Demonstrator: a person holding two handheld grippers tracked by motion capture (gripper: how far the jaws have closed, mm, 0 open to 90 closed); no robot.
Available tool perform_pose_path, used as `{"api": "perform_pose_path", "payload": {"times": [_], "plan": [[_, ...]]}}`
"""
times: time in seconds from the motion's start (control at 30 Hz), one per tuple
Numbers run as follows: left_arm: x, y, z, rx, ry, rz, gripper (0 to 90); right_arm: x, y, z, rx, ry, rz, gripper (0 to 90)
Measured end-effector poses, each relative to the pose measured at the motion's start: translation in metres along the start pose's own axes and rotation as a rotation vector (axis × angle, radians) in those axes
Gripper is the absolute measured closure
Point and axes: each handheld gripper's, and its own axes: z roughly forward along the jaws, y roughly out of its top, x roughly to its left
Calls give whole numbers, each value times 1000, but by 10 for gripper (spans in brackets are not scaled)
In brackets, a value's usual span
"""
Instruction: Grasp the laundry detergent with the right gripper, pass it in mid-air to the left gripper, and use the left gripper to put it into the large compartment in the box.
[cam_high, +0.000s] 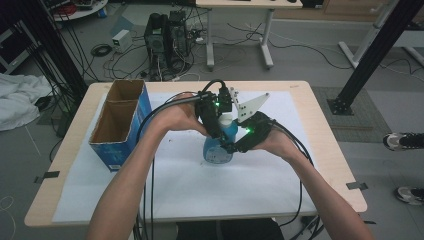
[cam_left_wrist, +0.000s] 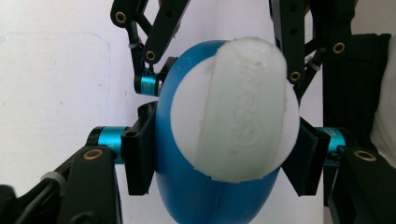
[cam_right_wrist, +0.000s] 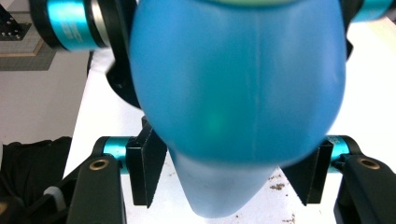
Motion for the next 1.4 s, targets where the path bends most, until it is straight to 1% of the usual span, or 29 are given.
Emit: {"api": "perform_pose_path", "payload": {"times": [0.03, 0.07, 0.1, 0.13, 0.2, 0.43, 0.47, 0.53, 0.57, 0.63, 0.67, 0.7, 0.77, 0.8, 0.83, 0.87, 0.9, 0.93, 1.0, 1.1, 1.23, 1.27, 1.33, 1.37, 1.4], "plan": [[0, 0, -1, 4, -1, 4, 373, 0, 0, 1, 4, -12, -2, 344], [0, -1, -1, -1, -2, 1, 374, 0, -1, 1, 1, 3, 10, 344], [-1, -1, -1, 0, -1, 0, 374, 0, -1, 2, 1, -13, 1, 342], [-1, -1, -2, -1, -3, 1, 374, 0, -1, 2, 4, -2, 12, 338], [-1, -1, -2, -5, -3, 2, 374, 0, -1, 2, 2, 3, 10, 329], [-1, -2, -2, -3, -6, 3, 373, 1, -1, 2, 5, -5, 18, 317], [0, -2, -2, -3, -8, 3, 374, 0, -1, 1, 2, 3, 18, 315], [0, -1, -2, -2, -3, 2, 374, 0, -1, 1, 5, -5, 24, 310], [0, -1, -2, 0, -6, 2, 373, 0, -1, 2, 8, -4, 25, 306], [0, -2, -2, -11, -8, -3, 374, 0, -2, 2, 7, 2, 29, 290], [0, -2, -2, -9, -8, -3, 373, -1, -2, 2, 8, -5, 29, 285], [0, -2, -3, -7, -10, -3, 374, 0, -3, 2, 6, 7, 40, 283], [-1, -2, -2, -8, -11, -2, 374, -1, -3, 3, 2, 15, 44, 273], [-1, -1, -2, -5, -9, -2, 374, 0, -3, 3, 5, 4, 49, 263], [-1, -1, -3, 0, -9, 0, 373, -1, -4, 3, 6, 7, 52, 257], [-1, -2, -2, -8, -7, -1, 374, -1, -4, 3, 8, 7, 54, 255], [-1, -2, -3, -5, -7, -2, 373, -1, -4, 3, 9, 4, 55, 251], [-1, -2, -3, -6, -6, -3, 374, -2, -4, 3, 9, -9, 41, 248], [-1, -2, -4, -7, -5, -4, 374, -1, -4, 2, 7, 2, 57, 232], [-1, -3, -5, -9, -3, -7, 373, -1, -4, 2, 7, 7, 68, 229], [-1, -4, -6, -11, -1, -10, 374, -1, -4, 2, 17, 8, 64, 228], [-1, -4, -6, -10, -2, -11, 373, -1, -4, 3, 15, -1, 64, 228], [-1, -5, -6, -8, -5, -7, 373, -1, -4, 3, 28, 7, 71, 227], [-1, -5, -6, -7, -5, -10, 374, -1, -5, 3, 35, 2, 66, 227], [-1, -6, -7, -3, -4, -9, 374, -1, -5, 2, 43, -9, 50, 222]]}}
